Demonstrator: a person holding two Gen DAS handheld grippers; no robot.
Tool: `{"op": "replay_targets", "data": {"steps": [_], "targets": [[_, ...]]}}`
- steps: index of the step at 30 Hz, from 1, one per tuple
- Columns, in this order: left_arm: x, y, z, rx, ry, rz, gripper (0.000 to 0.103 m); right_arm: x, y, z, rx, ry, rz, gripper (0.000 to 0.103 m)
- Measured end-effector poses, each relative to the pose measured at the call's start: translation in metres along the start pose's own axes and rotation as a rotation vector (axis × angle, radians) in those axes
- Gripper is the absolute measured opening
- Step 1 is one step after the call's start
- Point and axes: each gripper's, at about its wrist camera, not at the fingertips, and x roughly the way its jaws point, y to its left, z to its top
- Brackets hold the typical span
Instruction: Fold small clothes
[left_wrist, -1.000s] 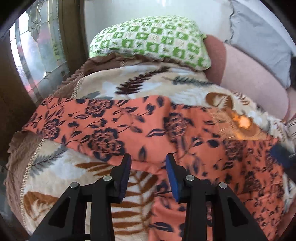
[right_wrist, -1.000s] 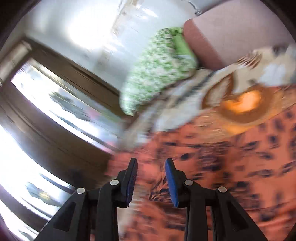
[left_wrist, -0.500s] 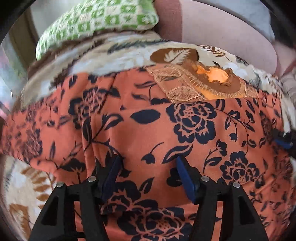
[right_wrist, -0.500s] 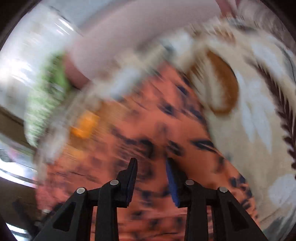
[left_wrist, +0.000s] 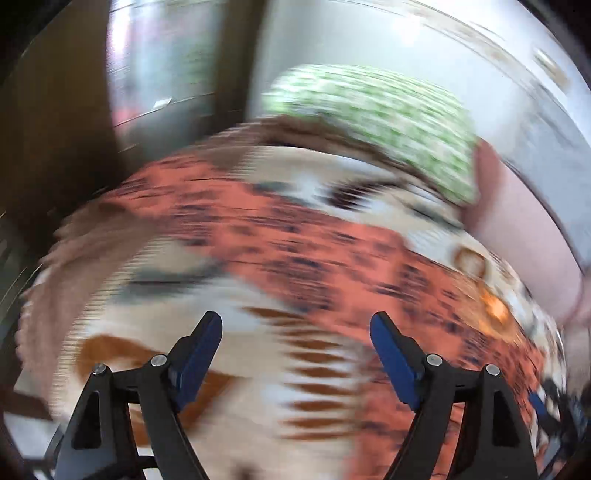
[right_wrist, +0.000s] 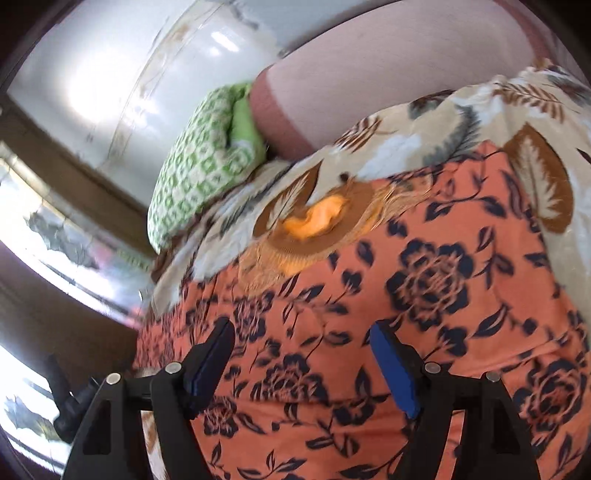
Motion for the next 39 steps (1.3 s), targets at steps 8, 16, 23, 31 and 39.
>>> {"op": "replay_targets", "data": {"steps": [8, 16, 23, 31, 39], "targets": [[0.028, 0.141, 0.045, -0.359, 0.03, -0.103, 0.083, 0.014, 0.009, -0.004, -0.03, 0.0, 0.013, 0.079], [0.094, 0.157, 0.074, -0.526, 0.084, -0.265, 0.067, 0.017, 0.002, 0.001, -0.022, -0.018, 0.01, 0.073], [0.139, 0.167, 0.087, -0.612, 0.056, -0.269, 0.052, 0.022, -0.002, 0.005, -0.028, -0.032, -0.018, 0.071], [0.144, 0.168, 0.1, -0.574, -0.036, -0.194, 0.009, 0.027, -0.008, 0.011, -0.027, -0.066, -0.058, 0.041], [0.068, 0.064, 0.125, -0.195, -0.139, -0.225, 0.008, 0.007, -0.016, 0.018, 0.001, -0.142, -0.063, 0.034]]}}
